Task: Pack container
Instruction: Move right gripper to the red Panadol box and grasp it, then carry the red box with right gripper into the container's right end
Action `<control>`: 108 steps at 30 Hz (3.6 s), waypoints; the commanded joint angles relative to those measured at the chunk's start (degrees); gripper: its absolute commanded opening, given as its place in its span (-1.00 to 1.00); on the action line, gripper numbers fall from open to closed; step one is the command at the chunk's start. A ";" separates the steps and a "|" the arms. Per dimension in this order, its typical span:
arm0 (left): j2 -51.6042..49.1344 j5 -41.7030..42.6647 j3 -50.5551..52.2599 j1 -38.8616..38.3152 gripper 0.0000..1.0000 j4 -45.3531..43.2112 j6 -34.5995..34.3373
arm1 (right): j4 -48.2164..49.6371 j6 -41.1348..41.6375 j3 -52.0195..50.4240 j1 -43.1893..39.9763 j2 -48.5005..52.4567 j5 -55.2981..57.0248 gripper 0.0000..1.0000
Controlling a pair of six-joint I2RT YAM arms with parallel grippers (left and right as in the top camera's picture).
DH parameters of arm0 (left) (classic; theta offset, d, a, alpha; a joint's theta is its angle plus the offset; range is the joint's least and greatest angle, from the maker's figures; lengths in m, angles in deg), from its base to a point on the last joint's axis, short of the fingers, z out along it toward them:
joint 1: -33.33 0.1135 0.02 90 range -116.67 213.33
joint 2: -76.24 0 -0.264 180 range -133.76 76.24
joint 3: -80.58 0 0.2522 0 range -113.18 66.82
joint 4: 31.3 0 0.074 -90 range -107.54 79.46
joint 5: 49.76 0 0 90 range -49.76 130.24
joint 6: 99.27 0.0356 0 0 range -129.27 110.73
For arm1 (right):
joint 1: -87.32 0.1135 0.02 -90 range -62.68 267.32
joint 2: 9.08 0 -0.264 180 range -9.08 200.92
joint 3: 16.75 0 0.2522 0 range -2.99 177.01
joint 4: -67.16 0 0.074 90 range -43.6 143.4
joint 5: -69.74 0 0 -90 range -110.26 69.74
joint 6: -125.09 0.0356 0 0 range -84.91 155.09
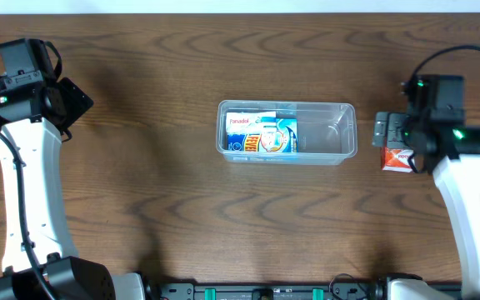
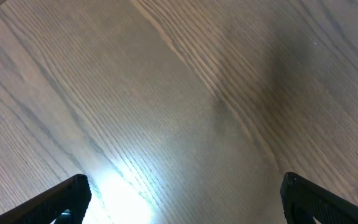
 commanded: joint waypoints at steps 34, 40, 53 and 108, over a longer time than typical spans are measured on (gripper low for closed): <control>-0.55 -0.11 -0.52 0.17 0.96 0.11 -0.31 | 9.18 -9.55 -3.69 -12.46 19.19 -8.50 0.98; -0.55 -0.09 -0.52 0.17 0.96 0.11 -0.31 | 10.10 -11.72 -3.72 -12.44 25.05 -9.66 0.96; -0.55 -0.11 -0.52 0.17 0.96 0.11 -0.31 | 11.15 -12.46 -3.67 -12.09 29.09 -9.88 0.46; -0.55 -0.09 -0.52 0.17 0.96 0.11 -0.31 | 16.65 14.05 -1.16 20.59 12.81 -5.97 0.23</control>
